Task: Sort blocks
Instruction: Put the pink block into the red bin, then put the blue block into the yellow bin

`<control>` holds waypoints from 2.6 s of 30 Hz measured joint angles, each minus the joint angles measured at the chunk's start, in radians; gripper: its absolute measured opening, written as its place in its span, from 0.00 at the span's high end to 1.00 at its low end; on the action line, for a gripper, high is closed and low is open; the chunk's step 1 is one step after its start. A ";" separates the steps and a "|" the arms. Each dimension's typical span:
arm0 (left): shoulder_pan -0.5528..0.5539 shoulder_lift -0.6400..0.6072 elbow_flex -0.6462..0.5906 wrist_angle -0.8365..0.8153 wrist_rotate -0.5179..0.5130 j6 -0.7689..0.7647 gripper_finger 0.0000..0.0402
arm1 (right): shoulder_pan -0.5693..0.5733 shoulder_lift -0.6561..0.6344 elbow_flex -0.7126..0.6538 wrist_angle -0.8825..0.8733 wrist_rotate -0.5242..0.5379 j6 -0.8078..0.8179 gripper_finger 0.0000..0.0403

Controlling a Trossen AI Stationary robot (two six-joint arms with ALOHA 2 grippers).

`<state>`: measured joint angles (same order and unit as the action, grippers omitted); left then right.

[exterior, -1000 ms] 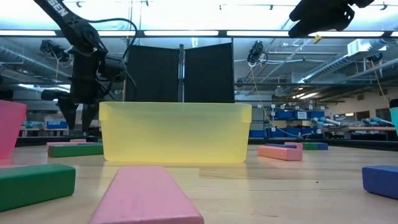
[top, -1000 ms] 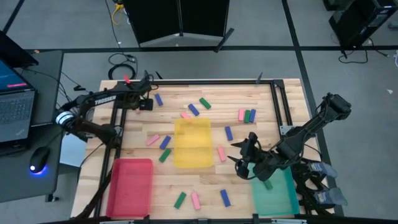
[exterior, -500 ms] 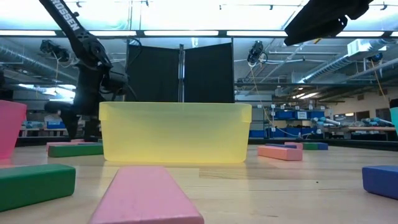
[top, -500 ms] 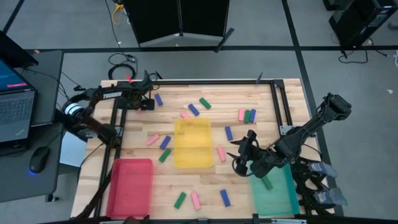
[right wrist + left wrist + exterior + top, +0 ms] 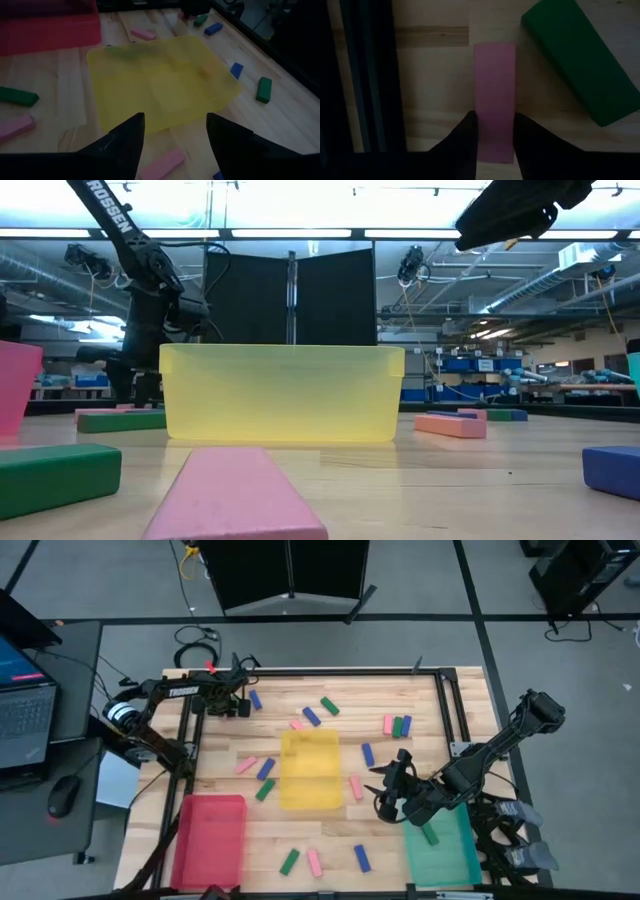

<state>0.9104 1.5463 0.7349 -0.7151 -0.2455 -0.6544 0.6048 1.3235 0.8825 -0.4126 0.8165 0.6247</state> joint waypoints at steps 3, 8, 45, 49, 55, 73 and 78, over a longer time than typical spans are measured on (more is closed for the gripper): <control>-0.001 0.000 -0.001 0.000 -0.009 0.001 0.76 | 0.000 0.000 0.000 0.017 0.000 0.000 0.45; -0.018 -0.037 -0.004 -0.001 -0.020 0.022 0.76 | 0.000 0.000 0.000 0.045 -0.001 0.003 0.47; -1.229 -0.754 -0.004 -0.099 0.253 -0.353 0.76 | -0.260 -0.014 0.000 0.091 -0.078 -0.053 0.46; -1.403 -0.729 -0.004 -0.099 0.314 -0.461 0.76 | -0.275 -0.014 0.000 0.090 -0.078 -0.060 0.46; -1.589 -0.672 -0.004 -0.099 0.359 -0.666 0.76 | -0.289 -0.014 0.000 0.090 -0.082 -0.079 0.46; -1.749 -0.443 -0.004 -0.097 0.417 -0.847 0.42 | -0.299 -0.014 0.000 0.098 -0.084 -0.086 0.45; -1.741 -0.468 -0.003 -0.096 0.307 -0.833 0.36 | -0.301 -0.017 0.001 0.098 -0.084 -0.084 0.45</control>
<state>-0.8307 1.0785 0.7317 -0.8115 0.0618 -1.4876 0.3042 1.3065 0.8833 -0.3148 0.7323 0.5405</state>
